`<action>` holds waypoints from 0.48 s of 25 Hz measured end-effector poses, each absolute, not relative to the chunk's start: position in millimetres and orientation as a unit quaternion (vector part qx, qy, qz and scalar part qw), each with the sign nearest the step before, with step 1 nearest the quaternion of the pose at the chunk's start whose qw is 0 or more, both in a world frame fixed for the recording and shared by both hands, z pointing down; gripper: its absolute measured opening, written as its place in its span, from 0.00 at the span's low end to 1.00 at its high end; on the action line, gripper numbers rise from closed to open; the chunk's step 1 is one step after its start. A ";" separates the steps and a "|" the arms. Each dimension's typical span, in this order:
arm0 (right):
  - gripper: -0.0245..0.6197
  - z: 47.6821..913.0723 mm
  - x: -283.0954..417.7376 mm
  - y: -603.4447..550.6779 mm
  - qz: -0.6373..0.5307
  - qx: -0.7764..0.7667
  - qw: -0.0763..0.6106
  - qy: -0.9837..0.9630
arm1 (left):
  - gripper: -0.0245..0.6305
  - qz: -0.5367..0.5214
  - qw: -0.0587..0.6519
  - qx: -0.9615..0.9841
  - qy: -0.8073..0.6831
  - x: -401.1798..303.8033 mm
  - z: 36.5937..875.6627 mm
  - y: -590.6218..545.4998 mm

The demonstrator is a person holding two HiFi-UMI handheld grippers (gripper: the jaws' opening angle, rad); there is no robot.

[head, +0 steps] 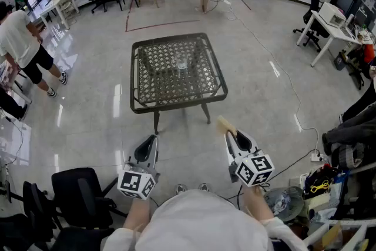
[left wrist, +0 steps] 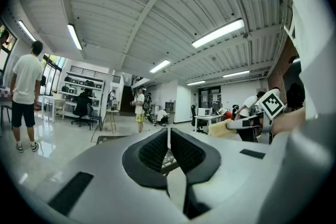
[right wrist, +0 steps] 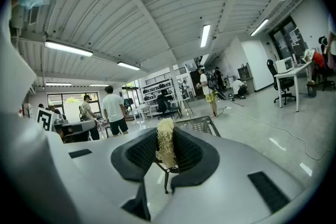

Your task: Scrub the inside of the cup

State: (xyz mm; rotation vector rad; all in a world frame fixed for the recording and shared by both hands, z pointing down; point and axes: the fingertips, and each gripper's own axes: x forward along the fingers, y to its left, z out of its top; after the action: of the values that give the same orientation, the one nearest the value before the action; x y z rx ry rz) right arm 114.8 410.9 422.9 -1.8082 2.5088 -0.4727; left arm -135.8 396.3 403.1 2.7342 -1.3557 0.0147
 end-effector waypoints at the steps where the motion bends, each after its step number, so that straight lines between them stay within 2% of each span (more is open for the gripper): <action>1: 0.19 423.2 113.3 410.9 -0.152 -0.578 0.007 0.802 | 0.10 0.008 0.044 0.895 -0.444 -137.1 403.8 396.0; 12: 0.19 420.2 97.0 414.3 -0.165 -0.570 0.022 0.805 | 0.10 0.030 0.062 0.897 -0.437 -149.1 415.9 393.9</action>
State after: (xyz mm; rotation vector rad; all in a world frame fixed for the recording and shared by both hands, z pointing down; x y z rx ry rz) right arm 97.0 414.3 420.2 -1.7649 2.4928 -0.5116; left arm -149.1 393.9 415.9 2.7121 -1.3207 0.0893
